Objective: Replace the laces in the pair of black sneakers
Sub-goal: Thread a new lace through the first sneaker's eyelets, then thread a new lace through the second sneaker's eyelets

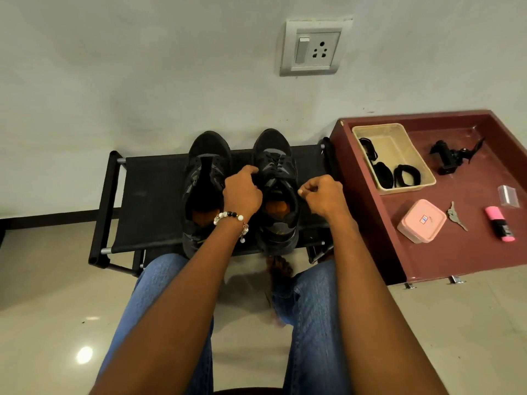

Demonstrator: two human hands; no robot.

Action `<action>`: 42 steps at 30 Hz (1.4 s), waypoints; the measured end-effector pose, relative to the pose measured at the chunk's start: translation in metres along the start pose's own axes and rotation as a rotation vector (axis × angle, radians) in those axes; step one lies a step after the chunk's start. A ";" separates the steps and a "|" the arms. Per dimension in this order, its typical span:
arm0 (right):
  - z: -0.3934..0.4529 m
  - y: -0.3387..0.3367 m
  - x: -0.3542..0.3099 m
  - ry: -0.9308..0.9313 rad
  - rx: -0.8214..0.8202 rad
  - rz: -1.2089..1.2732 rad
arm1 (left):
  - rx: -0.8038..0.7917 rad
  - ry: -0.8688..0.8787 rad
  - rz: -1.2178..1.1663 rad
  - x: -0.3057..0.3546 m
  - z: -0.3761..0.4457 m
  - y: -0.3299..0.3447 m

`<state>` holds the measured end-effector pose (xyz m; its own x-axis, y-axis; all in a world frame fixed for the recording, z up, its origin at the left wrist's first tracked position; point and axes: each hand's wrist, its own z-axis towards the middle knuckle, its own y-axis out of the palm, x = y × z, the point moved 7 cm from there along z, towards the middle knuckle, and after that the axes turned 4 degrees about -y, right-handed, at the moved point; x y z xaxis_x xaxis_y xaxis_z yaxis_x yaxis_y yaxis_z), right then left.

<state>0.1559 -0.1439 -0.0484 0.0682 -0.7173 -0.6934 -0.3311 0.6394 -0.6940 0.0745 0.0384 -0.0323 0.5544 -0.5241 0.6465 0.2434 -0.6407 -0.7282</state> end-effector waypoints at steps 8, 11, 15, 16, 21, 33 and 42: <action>-0.021 -0.009 -0.016 0.009 0.138 0.141 | 0.107 0.082 -0.091 0.010 -0.027 -0.015; -0.035 -0.034 -0.019 0.010 0.216 0.248 | 0.175 0.140 -0.133 0.031 -0.039 -0.033; -0.035 -0.069 -0.005 0.055 0.265 0.319 | 0.105 0.250 -0.250 0.071 -0.043 -0.027; -0.033 -0.087 0.004 0.070 0.315 0.319 | 0.059 0.279 -0.283 0.086 -0.043 -0.019; -0.025 -0.170 0.058 0.158 0.504 0.201 | -0.072 0.347 -0.332 0.150 -0.039 0.033; 0.071 -0.176 0.129 0.247 0.150 -0.643 | -0.054 0.331 -0.196 0.194 0.014 0.128; 0.084 -0.168 0.131 0.260 0.180 -0.729 | -0.065 0.312 -0.235 0.188 0.027 0.143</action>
<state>0.2991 -0.3221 -0.0393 -0.0206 -0.9998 -0.0002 -0.1290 0.0029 -0.9916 0.2349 -0.1368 -0.0207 0.2182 -0.4978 0.8394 0.2785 -0.7926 -0.5424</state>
